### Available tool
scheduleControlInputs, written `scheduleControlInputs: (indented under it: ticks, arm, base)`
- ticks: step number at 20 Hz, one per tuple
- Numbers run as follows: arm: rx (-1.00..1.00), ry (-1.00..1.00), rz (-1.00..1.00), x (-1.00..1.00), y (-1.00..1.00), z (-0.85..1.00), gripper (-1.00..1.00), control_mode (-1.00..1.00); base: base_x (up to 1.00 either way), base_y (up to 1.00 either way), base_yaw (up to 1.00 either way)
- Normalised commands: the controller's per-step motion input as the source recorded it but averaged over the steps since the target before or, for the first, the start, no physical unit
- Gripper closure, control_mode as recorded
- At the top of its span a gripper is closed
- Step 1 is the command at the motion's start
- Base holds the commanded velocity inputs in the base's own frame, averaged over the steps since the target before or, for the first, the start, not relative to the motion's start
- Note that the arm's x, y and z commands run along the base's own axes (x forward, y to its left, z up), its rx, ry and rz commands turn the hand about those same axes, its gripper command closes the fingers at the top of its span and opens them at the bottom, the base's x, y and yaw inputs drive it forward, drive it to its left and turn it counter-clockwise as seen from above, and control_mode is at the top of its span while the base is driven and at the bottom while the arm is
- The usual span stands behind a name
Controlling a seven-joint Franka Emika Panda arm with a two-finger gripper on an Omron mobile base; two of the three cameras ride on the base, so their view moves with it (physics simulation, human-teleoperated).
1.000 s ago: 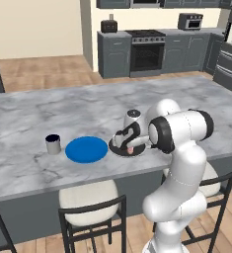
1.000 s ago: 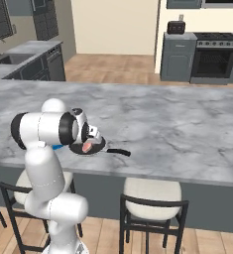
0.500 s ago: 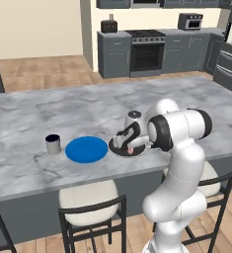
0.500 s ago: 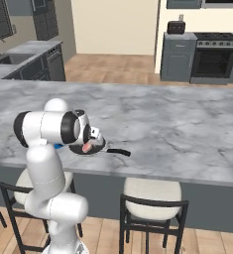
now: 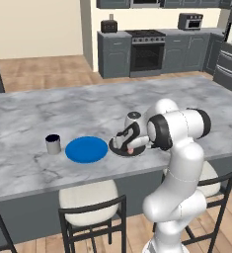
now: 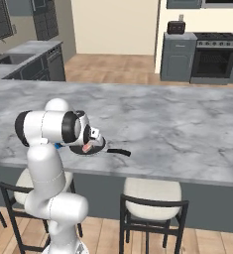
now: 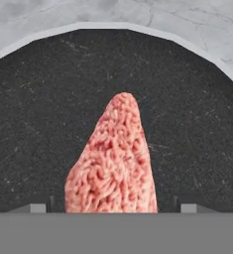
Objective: Pick up the pan with the steak in it and place it on the dining table. Then place the steak on the plate.
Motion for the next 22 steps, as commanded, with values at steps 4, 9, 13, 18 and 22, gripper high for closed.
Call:
scheduleControlInputs:
  ticks: [4, 9, 13, 18, 22]
  arm:
    - [0.01, 0.00, -0.02, 0.00, 0.00, 0.07, 1.00, -1.00]
    - [0.03, 0.00, -0.06, 0.00, 0.02, 0.40, 1.00, -1.00]
    - [0.04, 0.00, -0.07, 0.00, 0.11, 0.59, 1.00, -1.00]
    - [0.06, -0.01, -0.07, 0.00, 0.41, 0.43, 1.00, -1.00]
    - [0.04, -0.04, -0.07, 0.00, 0.65, 0.24, 1.00, -1.00]
  base:
    - [0.00, 0.00, 0.00]
    - [0.00, 0.00, 0.00]
    - [0.00, 0.00, 0.00]
    - [0.00, 0.00, 0.00]
    - [0.00, 0.00, 0.00]
